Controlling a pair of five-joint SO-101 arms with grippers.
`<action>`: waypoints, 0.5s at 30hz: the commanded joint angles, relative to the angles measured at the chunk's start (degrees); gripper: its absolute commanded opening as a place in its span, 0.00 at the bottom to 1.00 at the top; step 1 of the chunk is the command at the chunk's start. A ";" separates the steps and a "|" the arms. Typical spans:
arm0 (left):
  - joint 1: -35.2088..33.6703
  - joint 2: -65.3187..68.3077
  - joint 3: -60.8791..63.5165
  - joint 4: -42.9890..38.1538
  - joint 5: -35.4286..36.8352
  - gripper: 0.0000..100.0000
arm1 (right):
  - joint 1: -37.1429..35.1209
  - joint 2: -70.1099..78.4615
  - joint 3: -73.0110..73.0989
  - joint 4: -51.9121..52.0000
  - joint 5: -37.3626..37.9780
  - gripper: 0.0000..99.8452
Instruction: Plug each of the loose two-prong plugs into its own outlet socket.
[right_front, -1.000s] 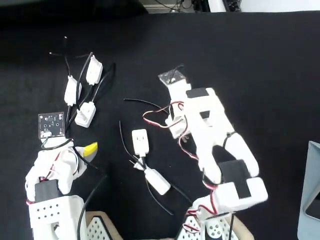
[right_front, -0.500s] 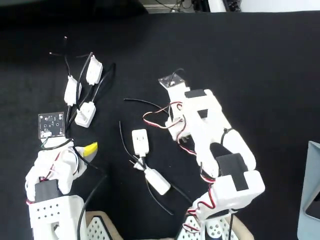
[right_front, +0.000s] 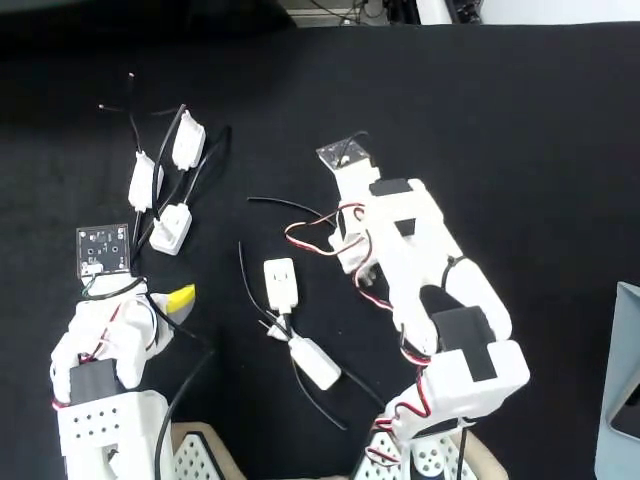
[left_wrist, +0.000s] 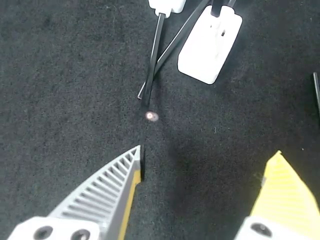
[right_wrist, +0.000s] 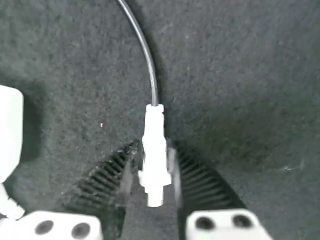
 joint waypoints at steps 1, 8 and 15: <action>-0.22 -0.35 -0.22 0.26 -0.62 0.37 | 0.09 -0.13 -0.66 -0.70 0.53 0.05; -0.22 -0.35 -0.22 0.26 -0.62 0.37 | 0.00 -0.13 1.36 -0.62 0.53 0.04; -0.22 -0.35 -0.22 0.26 -0.62 0.37 | -0.09 -0.13 1.19 3.08 0.53 0.01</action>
